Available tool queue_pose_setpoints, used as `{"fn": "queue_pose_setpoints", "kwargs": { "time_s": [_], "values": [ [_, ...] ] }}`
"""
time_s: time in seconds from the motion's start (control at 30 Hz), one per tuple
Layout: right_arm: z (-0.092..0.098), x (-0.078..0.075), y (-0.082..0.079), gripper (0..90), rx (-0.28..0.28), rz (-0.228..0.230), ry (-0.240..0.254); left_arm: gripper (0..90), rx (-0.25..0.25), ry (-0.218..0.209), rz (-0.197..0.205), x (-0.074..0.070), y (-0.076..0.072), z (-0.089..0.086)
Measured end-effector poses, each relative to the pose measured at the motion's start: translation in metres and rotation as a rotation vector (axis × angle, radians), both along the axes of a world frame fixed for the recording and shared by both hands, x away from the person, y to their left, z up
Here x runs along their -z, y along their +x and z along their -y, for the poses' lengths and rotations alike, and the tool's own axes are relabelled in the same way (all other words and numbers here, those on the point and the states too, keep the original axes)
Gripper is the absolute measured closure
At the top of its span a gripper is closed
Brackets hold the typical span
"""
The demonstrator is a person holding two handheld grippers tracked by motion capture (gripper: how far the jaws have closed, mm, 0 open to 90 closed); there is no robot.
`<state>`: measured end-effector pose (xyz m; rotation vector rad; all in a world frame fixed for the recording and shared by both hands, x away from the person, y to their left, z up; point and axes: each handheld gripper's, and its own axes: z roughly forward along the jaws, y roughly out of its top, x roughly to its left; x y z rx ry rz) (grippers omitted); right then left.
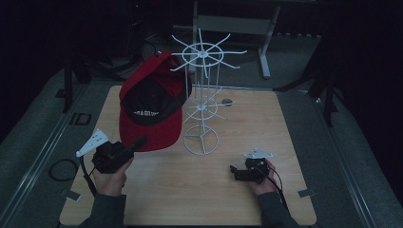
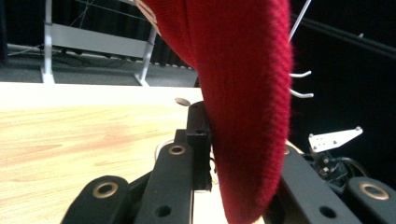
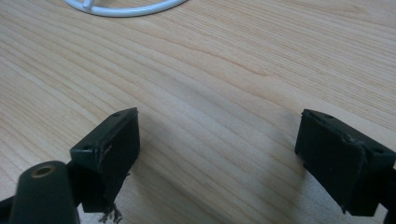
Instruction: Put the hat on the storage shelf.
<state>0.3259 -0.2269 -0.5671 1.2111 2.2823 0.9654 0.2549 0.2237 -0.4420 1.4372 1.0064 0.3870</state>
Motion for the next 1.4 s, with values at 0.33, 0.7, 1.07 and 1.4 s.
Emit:
{"fn": "queue_pose_setpoints", "kwargs": {
  "time_s": [0.33,0.7,1.07,1.4],
  "values": [
    [0.0,0.0,0.0,13.7,0.0,0.0,0.0,66.6,0.01,0.031,0.008,-0.003,-0.002,-0.004],
    [0.0,0.0,0.0,13.7,0.0,0.001,0.0,41.8,-0.007,0.018,-0.013,-0.003,-0.001,-0.007],
    [0.0,0.0,0.0,13.7,-0.001,0.0,-0.002,35.8,-0.017,0.014,-0.014,-0.002,-0.005,-0.016],
    [0.0,0.0,0.0,13.7,0.0,-0.001,-0.002,31.3,-0.063,0.033,-0.007,-0.005,-0.006,-0.021]
  ]
}}
